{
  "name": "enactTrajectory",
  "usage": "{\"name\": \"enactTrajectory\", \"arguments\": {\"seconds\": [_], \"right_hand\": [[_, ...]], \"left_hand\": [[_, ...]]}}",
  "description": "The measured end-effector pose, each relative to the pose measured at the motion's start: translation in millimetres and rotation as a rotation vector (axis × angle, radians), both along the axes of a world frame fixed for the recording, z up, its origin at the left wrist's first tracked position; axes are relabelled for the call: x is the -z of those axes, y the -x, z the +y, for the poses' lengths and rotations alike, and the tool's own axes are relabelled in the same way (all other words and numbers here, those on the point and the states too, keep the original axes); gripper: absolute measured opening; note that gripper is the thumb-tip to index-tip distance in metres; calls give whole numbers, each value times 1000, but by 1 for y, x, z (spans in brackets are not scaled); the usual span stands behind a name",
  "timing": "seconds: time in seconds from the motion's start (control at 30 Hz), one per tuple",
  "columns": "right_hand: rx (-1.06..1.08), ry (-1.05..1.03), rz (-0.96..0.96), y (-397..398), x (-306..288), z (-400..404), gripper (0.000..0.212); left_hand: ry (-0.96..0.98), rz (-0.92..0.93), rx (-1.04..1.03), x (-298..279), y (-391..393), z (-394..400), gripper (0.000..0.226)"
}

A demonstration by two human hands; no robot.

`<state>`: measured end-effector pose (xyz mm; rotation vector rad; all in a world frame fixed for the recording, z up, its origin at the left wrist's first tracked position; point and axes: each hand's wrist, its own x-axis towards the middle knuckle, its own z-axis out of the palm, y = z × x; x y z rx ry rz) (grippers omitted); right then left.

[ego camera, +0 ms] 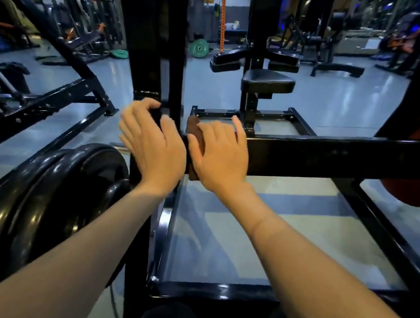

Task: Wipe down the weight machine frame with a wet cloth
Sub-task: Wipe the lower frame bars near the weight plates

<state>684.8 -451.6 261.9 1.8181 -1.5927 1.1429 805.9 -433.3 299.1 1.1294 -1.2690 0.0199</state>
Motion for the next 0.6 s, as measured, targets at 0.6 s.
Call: {"name": "enactTrajectory", "arguments": {"seconds": [0.6], "right_hand": [[316,96,-255,216,-6,47,26]], "left_hand": [[-665,-1150,305,-37,150,-36,37]]}}
